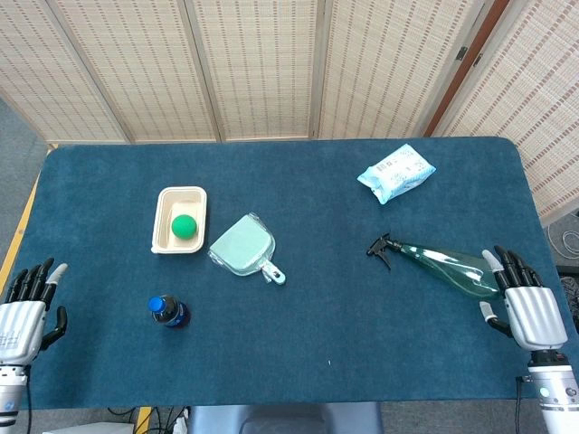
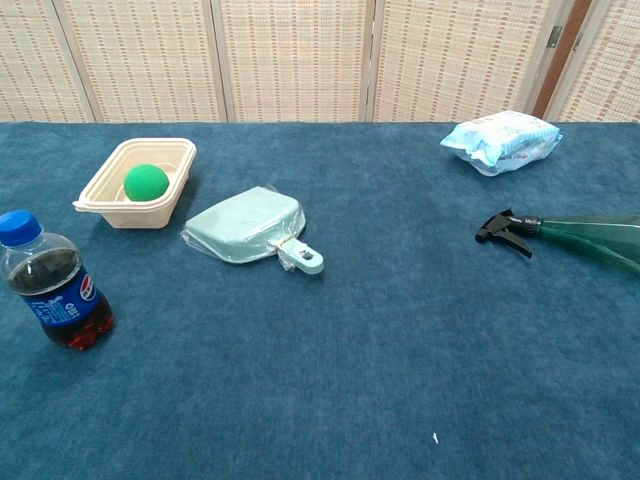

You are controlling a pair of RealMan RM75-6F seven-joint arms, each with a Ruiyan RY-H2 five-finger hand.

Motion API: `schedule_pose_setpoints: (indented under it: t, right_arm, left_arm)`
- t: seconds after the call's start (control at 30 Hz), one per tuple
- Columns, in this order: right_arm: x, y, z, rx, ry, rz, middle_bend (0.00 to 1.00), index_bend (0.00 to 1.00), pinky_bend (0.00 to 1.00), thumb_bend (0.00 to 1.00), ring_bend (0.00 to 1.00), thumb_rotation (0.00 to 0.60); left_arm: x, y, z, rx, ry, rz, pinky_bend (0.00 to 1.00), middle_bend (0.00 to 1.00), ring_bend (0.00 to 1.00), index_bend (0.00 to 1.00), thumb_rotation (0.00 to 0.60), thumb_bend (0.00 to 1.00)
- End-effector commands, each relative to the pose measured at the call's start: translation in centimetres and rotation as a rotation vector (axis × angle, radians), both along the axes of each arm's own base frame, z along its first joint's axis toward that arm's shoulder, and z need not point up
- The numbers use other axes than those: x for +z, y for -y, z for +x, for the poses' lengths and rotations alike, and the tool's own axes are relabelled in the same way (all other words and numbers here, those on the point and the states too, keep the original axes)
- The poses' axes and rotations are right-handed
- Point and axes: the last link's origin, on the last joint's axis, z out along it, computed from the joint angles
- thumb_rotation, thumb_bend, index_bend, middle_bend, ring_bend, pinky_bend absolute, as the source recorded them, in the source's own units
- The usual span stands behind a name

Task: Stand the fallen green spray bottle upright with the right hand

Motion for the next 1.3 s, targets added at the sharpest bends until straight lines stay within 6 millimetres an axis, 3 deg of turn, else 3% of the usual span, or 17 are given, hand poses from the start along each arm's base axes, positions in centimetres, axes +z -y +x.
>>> schedule_pose_setpoints:
  t: [0.03,0.97,1.3]
  right_arm:
    - [0.0,0.1,0.0,-0.001,-0.002,0.001,0.04,0.01,0.2,0.29,0.03,0.6]
    - [0.2,0.3,0.0,0.001,0.004,0.003,0.04,0.01,0.2,0.3,0.03,0.6]
    - [-0.3,1.8,-0.8,-0.027,0.0,0.035,0.04,0.01,0.2,0.3,0.03,0.6]
  left_arm:
    - [0.0,0.0,-0.1,-0.001,0.002,-0.002,0.0,0.0,0.0,0.06,0.6,0.61]
    - [0.0,-0.2,0.4,-0.013,-0.004,-0.006,0.0,0.0,0.0,0.06,0.6,0.61]
    - [-0.1,-0.5,0.5,-0.024,0.006,-0.009,0.0,0.0,0.0,0.06,0.6,0.61]
